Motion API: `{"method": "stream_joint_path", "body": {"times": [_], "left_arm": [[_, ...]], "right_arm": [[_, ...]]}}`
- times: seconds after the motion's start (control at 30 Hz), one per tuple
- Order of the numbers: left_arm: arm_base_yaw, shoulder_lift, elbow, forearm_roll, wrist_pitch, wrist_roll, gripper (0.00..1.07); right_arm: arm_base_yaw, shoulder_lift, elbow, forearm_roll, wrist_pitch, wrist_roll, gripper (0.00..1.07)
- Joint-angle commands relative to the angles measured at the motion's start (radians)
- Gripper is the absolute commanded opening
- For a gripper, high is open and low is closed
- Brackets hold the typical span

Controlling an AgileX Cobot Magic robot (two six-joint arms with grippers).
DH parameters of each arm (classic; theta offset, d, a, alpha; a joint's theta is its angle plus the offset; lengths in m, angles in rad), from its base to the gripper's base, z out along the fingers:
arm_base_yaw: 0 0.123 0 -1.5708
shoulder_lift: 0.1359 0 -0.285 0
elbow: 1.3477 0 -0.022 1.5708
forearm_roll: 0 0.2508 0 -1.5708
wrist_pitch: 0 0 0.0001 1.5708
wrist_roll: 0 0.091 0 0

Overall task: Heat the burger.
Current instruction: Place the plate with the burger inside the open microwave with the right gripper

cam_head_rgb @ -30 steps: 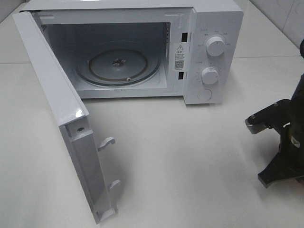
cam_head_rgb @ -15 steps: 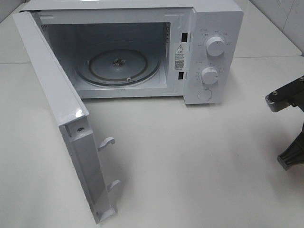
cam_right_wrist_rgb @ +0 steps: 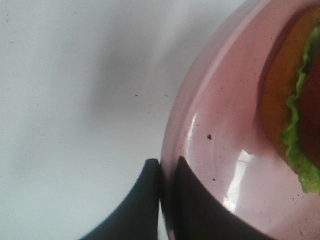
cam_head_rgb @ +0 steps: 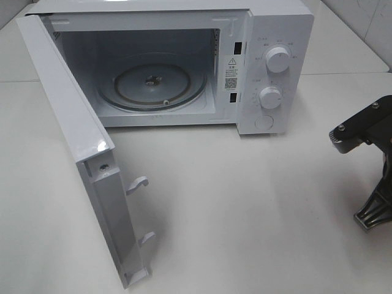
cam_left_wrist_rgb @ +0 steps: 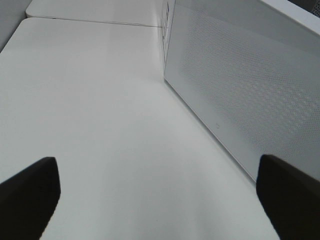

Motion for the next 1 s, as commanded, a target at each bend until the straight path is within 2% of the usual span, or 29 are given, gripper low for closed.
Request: {"method": "stream_joint_path", "body": {"times": [0.03, 0.3, 0.37, 0.63, 1.0], "left_arm": [[0.005, -0.004, 0.002, 0.001, 0.002, -0.002, 1.00], [0.005, -0.004, 0.002, 0.001, 0.002, -0.002, 1.00], [0.005, -0.004, 0.002, 0.001, 0.002, -0.002, 1.00], [0.005, -0.004, 0.002, 0.001, 0.002, -0.002, 1.00], [0.005, -0.004, 0.002, 0.001, 0.002, -0.002, 1.00]], "right_arm": [[0.024, -0.012, -0.001, -0.041, 0.054, -0.007, 0.00], [0.104, -0.012, -0.001, -0.029, 0.073, -0.007, 0.00], [0.151, -0.012, -0.001, -0.028, 0.091, -0.007, 0.00], [0.208, -0.012, -0.001, -0.028, 0.096, -0.007, 0.00], [0.332, -0.012, -0.001, -0.027, 0.097, -0.008, 0.00]]}}
